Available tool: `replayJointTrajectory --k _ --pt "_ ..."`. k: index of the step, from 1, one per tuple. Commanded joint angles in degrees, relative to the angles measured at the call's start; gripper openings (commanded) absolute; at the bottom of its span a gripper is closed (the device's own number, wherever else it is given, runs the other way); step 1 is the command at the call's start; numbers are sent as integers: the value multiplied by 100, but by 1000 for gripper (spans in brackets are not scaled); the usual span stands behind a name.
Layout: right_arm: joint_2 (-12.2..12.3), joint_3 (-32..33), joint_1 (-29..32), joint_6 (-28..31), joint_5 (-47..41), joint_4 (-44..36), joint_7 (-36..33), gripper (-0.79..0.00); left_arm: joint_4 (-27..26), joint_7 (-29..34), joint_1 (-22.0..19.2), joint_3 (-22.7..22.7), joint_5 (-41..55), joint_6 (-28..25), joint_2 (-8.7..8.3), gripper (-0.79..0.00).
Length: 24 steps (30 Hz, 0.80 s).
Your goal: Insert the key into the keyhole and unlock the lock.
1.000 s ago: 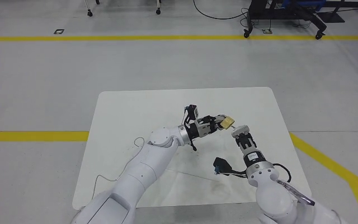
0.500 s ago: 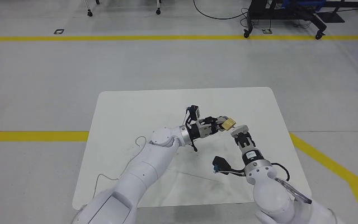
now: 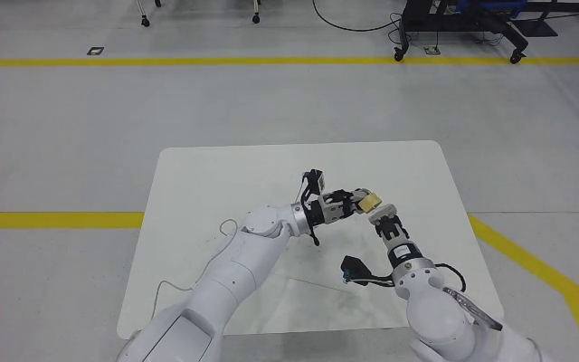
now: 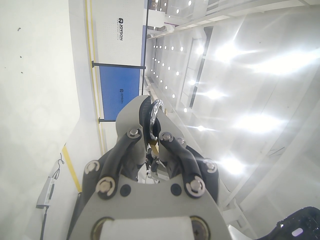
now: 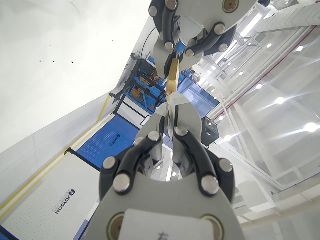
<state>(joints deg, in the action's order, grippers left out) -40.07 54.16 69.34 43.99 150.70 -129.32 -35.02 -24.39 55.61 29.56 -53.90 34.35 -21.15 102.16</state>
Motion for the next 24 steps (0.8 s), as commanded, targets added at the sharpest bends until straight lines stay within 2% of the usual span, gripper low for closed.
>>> replayJointTrajectory --k 1,6,7,9,12,15,24 --pt "-17 66 27 17 -10 5 49 -785 -9 29 -5 1 -63 -32 -4 -785" --pt "-56 227 106 81 -24 14 172 -785 -46 56 1 -1 -182 -97 -10 -785" --pt "-64 257 120 98 -26 14 195 -763 -53 61 10 -8 -182 -98 -10 -785" --pt "-81 321 145 114 -41 -1 238 -637 -61 64 19 -23 -183 -87 -10 -785" --pt "-104 401 201 127 -19 -43 288 -551 -56 67 32 -51 -178 -69 -13 -785" --pt "-124 473 275 146 20 -95 323 -542 -63 67 43 -79 -184 -91 -17 -785" --pt "-173 741 517 182 128 -212 437 -588 -82 73 67 -148 -245 -142 -37 -785"
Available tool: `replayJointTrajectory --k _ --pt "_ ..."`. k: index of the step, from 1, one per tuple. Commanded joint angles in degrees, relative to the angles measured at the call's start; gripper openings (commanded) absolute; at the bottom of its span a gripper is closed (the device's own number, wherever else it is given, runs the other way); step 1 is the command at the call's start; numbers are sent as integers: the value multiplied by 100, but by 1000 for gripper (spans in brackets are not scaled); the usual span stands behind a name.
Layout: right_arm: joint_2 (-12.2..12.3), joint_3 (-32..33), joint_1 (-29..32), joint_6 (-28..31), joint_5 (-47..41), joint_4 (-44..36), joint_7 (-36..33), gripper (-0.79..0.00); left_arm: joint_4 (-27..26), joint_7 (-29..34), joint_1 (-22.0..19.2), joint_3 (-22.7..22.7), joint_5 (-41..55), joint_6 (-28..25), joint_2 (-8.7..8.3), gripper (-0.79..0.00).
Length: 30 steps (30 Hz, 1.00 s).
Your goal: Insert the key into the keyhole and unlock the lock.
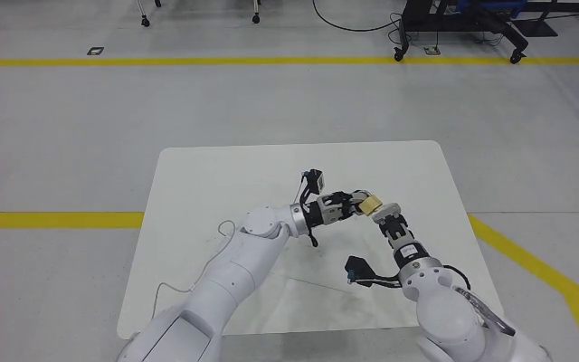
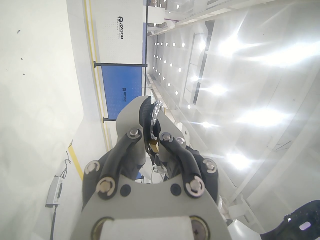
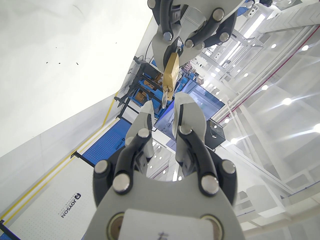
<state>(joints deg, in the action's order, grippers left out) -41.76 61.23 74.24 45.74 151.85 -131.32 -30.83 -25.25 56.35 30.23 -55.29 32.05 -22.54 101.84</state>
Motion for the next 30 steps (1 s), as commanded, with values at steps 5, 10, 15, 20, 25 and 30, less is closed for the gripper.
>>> replayJointTrajectory --k 5,10,15,20,25,30 --pt "-33 187 150 -2 27 -24 123 -785 -20 6 13 -52 -60 -21 -26 -785" --pt "-76 275 185 -7 33 29 266 -785 -79 -19 50 -58 -158 -82 -37 -785" --pt "-132 307 164 -5 32 66 360 -785 -136 -32 99 -77 -174 -110 -37 -785" --pt "-197 580 202 -228 -644 96 727 -677 -143 -114 122 -198 -226 -508 -97 -785" --pt "-213 1435 422 -587 -2033 297 1445 -563 -261 -353 317 -428 -373 -1505 -238 -785" --pt "-246 2186 753 -937 -3660 694 2312 -603 -503 -508 630 -586 -659 -2187 -386 -785"
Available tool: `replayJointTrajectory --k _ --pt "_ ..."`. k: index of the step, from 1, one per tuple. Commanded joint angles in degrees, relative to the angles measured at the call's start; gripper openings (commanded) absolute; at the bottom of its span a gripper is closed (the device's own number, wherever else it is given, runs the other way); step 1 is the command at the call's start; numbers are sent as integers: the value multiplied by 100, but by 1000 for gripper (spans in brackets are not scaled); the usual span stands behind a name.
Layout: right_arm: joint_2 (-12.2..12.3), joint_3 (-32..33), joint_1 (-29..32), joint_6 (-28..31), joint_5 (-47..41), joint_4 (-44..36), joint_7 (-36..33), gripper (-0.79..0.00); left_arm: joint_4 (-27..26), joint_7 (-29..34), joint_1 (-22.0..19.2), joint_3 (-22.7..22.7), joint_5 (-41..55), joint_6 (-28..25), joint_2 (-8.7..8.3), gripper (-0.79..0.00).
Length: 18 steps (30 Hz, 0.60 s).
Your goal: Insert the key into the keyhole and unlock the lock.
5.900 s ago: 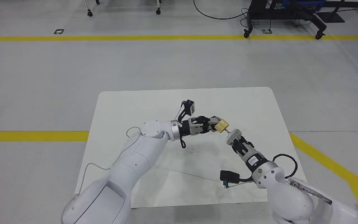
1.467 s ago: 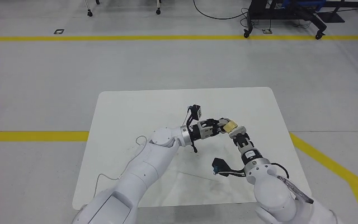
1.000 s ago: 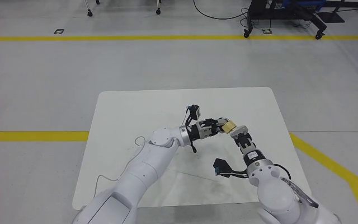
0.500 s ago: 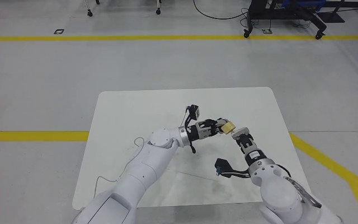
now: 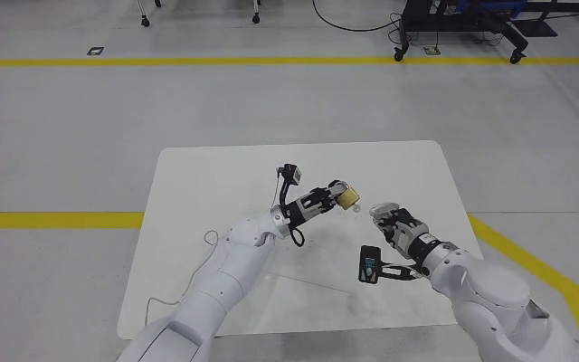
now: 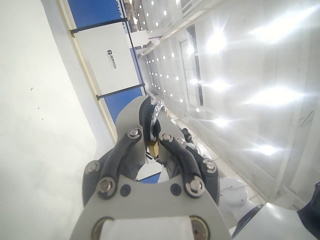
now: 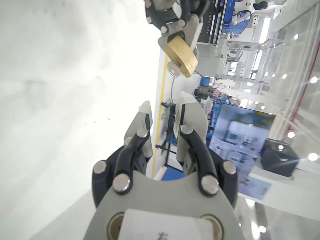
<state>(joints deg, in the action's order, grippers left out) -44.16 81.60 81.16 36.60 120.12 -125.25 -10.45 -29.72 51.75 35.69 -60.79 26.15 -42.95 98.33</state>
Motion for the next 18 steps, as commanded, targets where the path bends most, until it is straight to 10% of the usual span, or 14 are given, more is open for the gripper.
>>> replayJointTrajectory --k 1,3,4,5,16,17,18 --pt "-10 254 97 -15 -788 192 499 -610 -113 -83 154 -74 -103 -248 -64 -785" --pt "-9 422 121 144 -1213 362 868 -462 -198 -88 258 -126 -91 -323 -99 -785" --pt "-4 448 116 195 -1206 373 887 -49 -198 -88 258 -126 -91 -323 -99 -785" --pt "-4 448 116 195 -1206 373 887 0 -198 -88 258 -126 -91 -323 -99 -785" --pt "-31 427 165 41 -1603 436 1178 0 -361 -633 343 -135 -420 -492 -120 -785" --pt "-57 479 193 -193 -1929 574 1326 -40 -571 -814 478 -150 -247 -617 -95 -785" --pt "-80 497 235 -405 -2171 635 1440 -332 -757 -900 640 -186 72 -770 -70 -785"
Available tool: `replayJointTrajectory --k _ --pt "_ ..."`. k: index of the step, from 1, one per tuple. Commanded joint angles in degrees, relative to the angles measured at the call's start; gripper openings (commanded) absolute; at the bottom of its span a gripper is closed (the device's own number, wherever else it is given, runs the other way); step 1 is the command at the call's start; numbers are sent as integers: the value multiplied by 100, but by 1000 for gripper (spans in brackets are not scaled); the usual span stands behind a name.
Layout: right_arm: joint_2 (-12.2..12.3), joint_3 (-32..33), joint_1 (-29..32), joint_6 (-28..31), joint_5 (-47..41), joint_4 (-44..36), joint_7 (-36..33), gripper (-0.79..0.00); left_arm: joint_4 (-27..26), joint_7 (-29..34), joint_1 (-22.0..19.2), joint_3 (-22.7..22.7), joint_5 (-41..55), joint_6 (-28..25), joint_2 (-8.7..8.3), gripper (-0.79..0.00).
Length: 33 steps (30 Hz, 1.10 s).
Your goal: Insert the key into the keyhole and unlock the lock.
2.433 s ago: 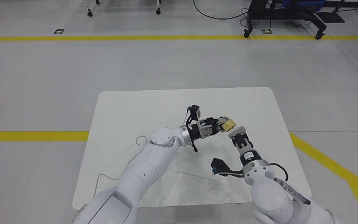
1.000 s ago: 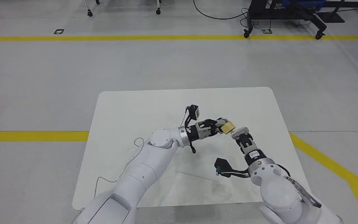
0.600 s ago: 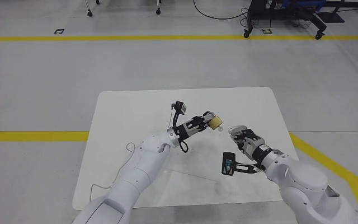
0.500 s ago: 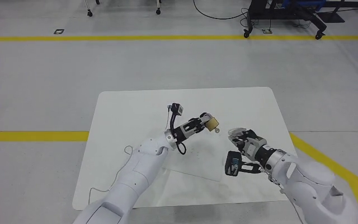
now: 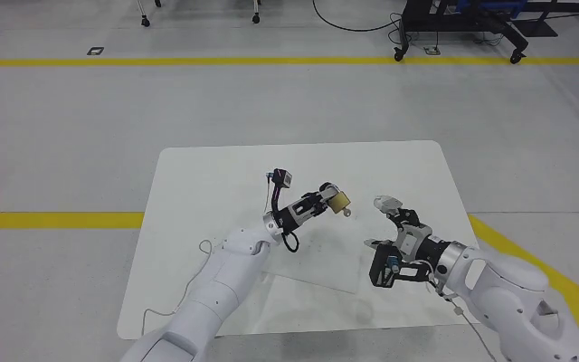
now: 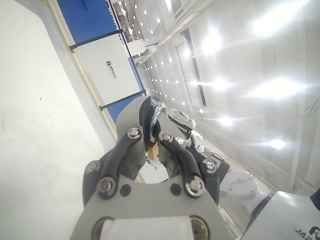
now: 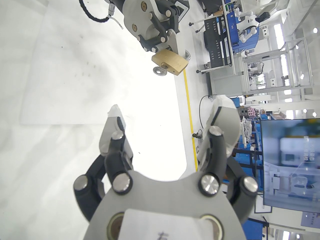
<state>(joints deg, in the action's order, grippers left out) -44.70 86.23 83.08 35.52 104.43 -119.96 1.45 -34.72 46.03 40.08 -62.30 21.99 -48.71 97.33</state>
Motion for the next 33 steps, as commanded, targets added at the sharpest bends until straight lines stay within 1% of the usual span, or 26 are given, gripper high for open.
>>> replayJointTrajectory --k 1,3,4,5,6,9,11,13,15,19,22,27,31,32,33 --pt "-44 10 78 -367 -809 139 458 -443 -338 -375 304 -60 627 -355 37 -785" --pt "-71 -13 119 -537 -1020 247 742 -514 -404 -403 428 -31 850 -529 69 -785" --pt "-77 -66 125 -525 -996 261 813 -529 -407 -365 463 14 1005 -524 98 -785" --pt "-85 -125 105 -536 -927 278 829 -526 -362 -303 462 75 1114 -445 127 -785" --pt "-90 -191 62 -567 -747 266 792 -505 -296 -211 429 137 1219 -290 155 -785" --pt "-96 -408 -70 -641 -5 149 652 -477 -87 -28 309 221 1460 -129 216 -785" --pt "-100 -494 -125 -720 338 122 722 -477 30 6 248 241 1575 -82 247 -785" --pt "-109 -562 -133 -835 607 109 711 -496 107 28 191 282 1624 -6 279 -785" --pt "-117 -613 -157 -898 869 87 582 -505 173 -9 135 330 1593 36 310 -785" --pt "-142 -735 -219 -986 1242 46 335 -520 243 -89 97 403 1551 39 362 -785" --pt "-162 -854 -283 -939 1461 62 202 -502 284 -89 89 423 1555 48 384 -785" --pt "-205 -1024 -457 -833 1539 146 140 -505 343 -52 76 426 1560 53 403 -785" --pt "-239 -1101 -562 -839 1606 164 30 -542 357 -3 66 430 1581 55 420 -785" --pt "-246 -1122 -579 -837 1636 163 -9 -563 358 17 67 424 1601 39 424 -785" --pt "-254 -1140 -598 -827 1673 168 -51 -622 360 40 68 420 1620 34 427 -785"
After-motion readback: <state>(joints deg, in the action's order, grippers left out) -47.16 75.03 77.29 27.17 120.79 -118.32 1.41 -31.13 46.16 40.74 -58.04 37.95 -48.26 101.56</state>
